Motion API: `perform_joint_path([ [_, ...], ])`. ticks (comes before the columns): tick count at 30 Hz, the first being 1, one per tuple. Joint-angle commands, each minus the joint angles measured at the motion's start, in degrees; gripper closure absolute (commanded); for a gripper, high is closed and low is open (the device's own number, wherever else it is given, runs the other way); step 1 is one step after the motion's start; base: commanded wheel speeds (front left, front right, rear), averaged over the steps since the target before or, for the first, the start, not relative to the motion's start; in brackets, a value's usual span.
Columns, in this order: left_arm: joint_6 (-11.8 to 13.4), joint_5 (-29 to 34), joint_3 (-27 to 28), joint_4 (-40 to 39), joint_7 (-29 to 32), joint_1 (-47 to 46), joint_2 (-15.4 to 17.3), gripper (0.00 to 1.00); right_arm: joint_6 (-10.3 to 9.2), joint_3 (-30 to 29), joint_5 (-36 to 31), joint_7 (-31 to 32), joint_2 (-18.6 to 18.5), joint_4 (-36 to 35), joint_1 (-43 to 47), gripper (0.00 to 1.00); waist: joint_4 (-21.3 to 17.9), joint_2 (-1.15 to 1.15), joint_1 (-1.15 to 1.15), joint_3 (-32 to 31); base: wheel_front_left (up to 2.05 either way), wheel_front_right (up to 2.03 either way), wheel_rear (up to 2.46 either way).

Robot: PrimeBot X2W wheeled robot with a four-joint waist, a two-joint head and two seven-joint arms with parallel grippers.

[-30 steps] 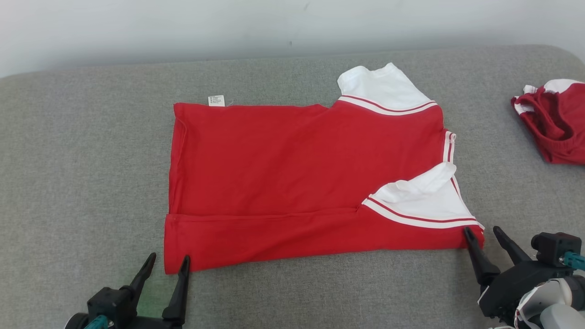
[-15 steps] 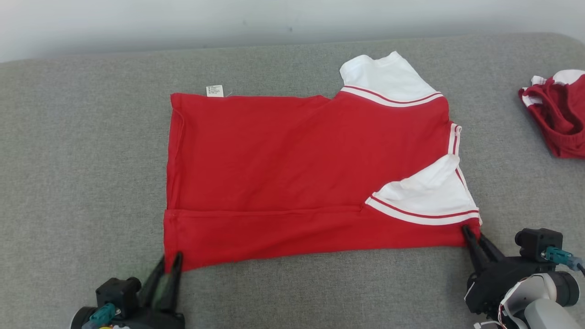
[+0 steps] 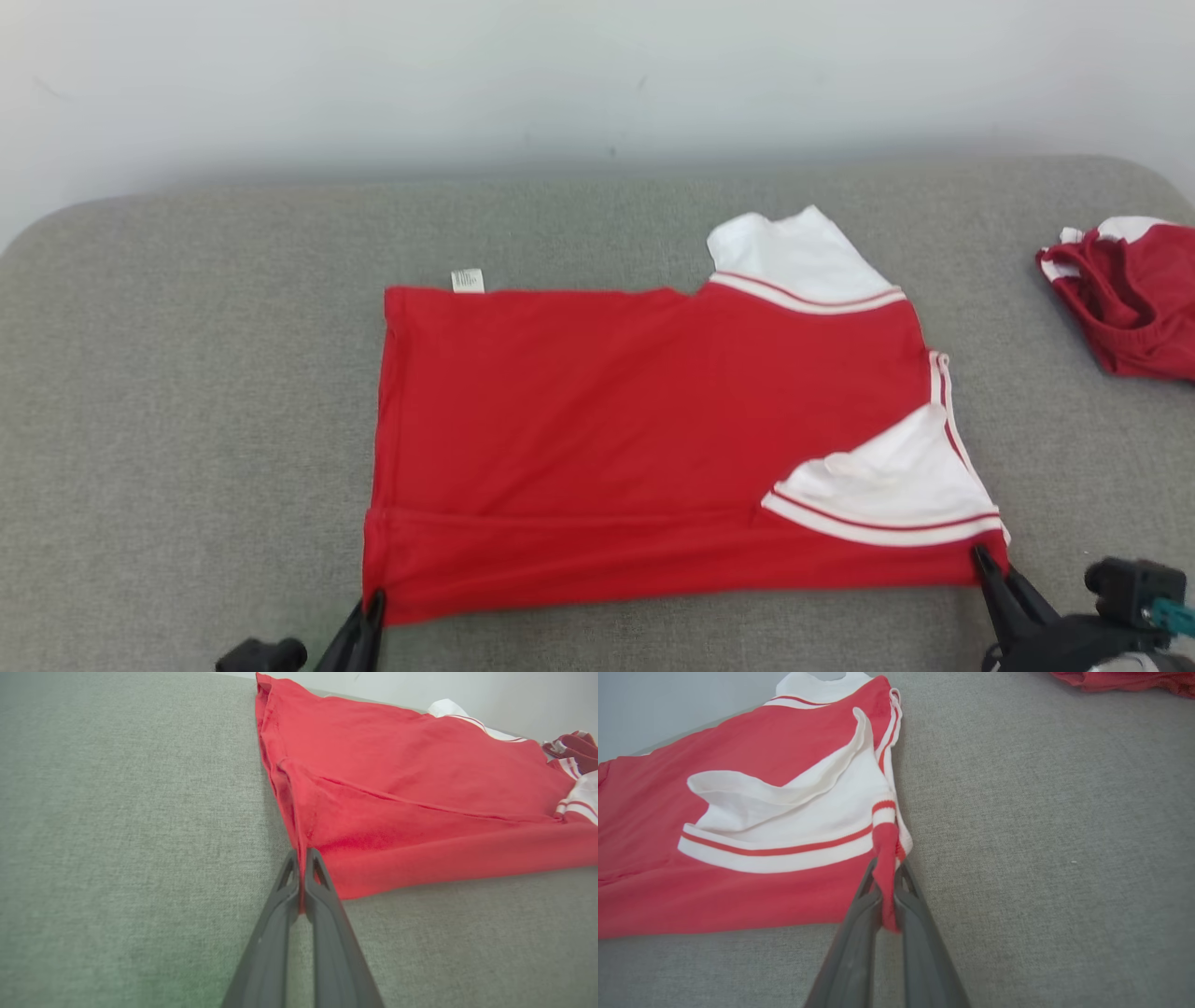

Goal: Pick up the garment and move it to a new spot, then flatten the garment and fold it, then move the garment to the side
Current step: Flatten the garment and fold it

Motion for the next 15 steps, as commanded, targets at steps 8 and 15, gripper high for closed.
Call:
perform_joint_path([
  [8,1.07,0.24,1.1,-4.15,-0.16,6.93,-0.17,1.0,-0.12,-4.64,-1.17,3.8,0.0,-8.21,9.53,1.0,1.03,0.0,0.01,-1.95,0.0,0.0,0.0],
  [15,1.77,1.17,0.84,-4.98,-0.16,7.78,-0.41,0.0,-0.12,-7.53,-3.51,6.65,2.38,-12.27,12.36,0.0,1.12,0.0,0.01,-2.2,0.0,0.0,0.0],
])
